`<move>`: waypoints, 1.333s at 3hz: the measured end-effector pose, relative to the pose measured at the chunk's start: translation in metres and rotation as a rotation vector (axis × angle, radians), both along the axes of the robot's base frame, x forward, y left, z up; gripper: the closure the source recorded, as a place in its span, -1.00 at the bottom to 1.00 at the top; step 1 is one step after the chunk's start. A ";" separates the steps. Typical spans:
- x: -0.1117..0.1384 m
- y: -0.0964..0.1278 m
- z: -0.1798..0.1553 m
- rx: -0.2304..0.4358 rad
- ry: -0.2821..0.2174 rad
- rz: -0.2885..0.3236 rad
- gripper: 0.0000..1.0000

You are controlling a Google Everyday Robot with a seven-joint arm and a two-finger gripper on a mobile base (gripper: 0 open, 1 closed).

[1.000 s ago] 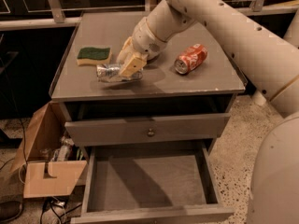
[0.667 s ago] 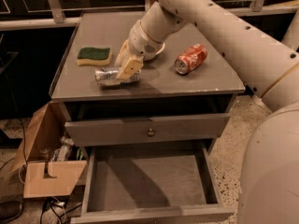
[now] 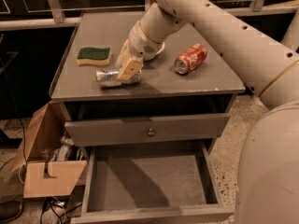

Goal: Pick redbull can from middle drawer and place on counter

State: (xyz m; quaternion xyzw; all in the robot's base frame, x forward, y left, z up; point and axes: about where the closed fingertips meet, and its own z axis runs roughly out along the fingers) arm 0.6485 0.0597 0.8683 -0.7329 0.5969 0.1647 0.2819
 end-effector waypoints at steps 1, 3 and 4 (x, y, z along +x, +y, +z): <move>0.000 0.000 0.000 0.000 0.000 0.000 0.15; 0.000 0.000 0.000 0.000 0.000 0.000 -0.78; 0.000 0.000 0.000 0.000 0.000 0.000 -1.00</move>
Offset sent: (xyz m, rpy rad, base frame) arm 0.0000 0.0000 0.0000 0.0000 0.0000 0.0000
